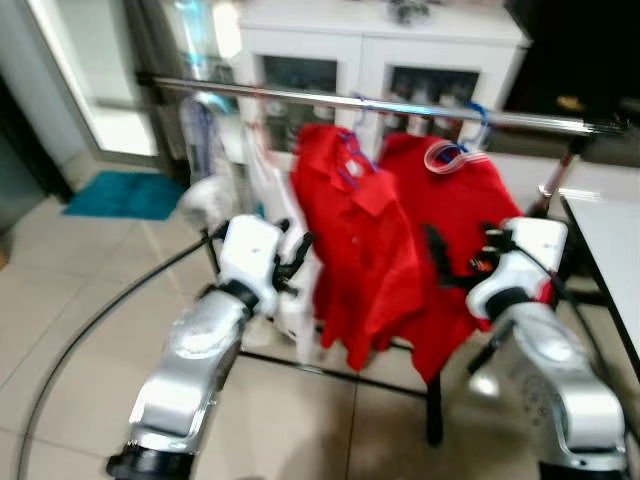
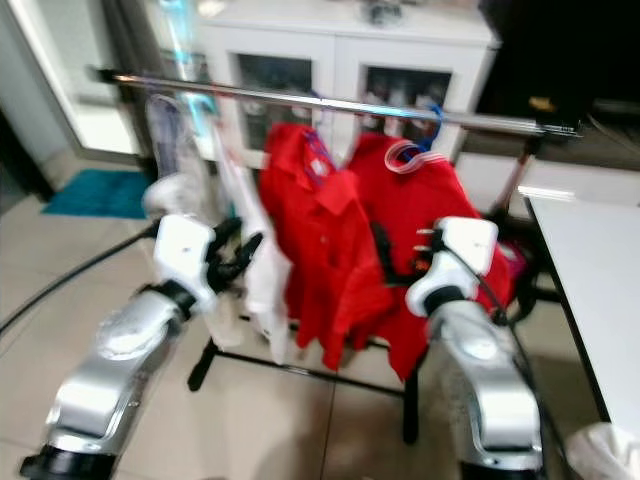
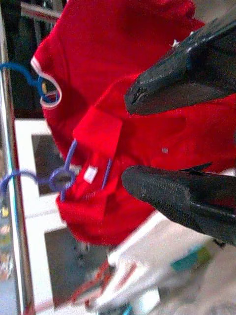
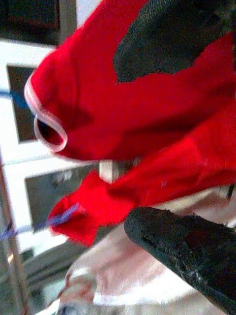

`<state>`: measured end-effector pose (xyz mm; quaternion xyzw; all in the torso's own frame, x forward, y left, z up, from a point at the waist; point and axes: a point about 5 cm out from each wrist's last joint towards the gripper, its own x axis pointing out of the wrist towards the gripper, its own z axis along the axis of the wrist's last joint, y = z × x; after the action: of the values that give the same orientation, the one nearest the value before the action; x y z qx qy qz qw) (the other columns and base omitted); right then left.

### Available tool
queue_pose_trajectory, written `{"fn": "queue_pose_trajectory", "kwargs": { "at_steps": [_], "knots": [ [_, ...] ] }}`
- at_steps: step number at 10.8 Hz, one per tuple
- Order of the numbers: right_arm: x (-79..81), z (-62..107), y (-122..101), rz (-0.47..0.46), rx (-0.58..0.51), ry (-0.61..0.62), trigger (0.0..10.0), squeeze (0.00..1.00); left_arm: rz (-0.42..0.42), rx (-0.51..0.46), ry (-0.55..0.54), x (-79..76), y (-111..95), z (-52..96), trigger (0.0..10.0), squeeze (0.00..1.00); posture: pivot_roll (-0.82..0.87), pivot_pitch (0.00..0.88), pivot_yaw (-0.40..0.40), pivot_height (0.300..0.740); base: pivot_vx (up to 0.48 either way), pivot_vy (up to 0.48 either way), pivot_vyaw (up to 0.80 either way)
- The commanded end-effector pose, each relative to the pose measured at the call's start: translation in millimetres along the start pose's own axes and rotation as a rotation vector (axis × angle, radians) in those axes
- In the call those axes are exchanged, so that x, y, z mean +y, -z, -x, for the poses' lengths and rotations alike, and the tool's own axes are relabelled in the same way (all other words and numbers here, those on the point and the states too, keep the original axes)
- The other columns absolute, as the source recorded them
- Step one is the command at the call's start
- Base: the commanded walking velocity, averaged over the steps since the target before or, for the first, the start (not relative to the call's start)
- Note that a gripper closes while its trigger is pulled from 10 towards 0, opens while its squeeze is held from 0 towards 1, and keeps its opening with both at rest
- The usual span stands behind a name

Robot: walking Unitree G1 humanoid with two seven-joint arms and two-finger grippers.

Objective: Hang hanger

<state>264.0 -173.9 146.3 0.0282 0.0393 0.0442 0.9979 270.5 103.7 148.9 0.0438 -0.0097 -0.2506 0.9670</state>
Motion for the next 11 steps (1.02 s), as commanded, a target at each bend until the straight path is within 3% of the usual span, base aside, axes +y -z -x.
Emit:
{"fn": "queue_pose_trajectory", "kwargs": {
  "at_steps": [1, 5, 6, 8, 11],
  "knots": [
    [4.2, -0.9, -1.6, -0.001, -0.006, -0.013, 10.0, 1.0, -0.006, 0.006, -0.011, 5.2, -0.9, 0.9, 10.0, 0.0, 0.13, 0.0, 0.015, 0.74, 0.0, 0.0, 0.0],
    [4.5, -1.6, -2.8, 0.005, -0.012, -0.01, 10.0, 1.0, -0.008, 0.01, -0.004, 4.7, -0.7, 0.5, 10.0, 0.0, 0.13, 0.001, 0.015, 0.74, 0.06, 0.0, 0.0],
    [4.7, -1.9, -2.0, -0.009, -0.001, -0.006, 10.0, 1.0, -0.008, 0.011, -0.003, 4.8, -0.6, 0.5, 10.0, 0.0, 0.13, 0.0, 0.016, 0.74, 0.0, 0.0, -0.8],
    [4.5, -2.6, -2.8, 0.006, -0.002, -0.008, 10.0, 1.0, -0.003, 0.008, -0.002, 4.7, -1.4, -0.5, 10.0, 0.0, 0.13, 0.001, 0.015, 0.74, 0.272, 0.0, -0.61],
    [1.8, -2.4, -3.1, 0.003, -0.003, 0.006, 10.0, 1.0, 0.001, 0.006, -0.006, 5.4, -1.7, -0.9, 10.0, 0.0, 0.13, 0.007, 0.016, 0.74, 0.334, 0.0, 0.0]
  ]
}}
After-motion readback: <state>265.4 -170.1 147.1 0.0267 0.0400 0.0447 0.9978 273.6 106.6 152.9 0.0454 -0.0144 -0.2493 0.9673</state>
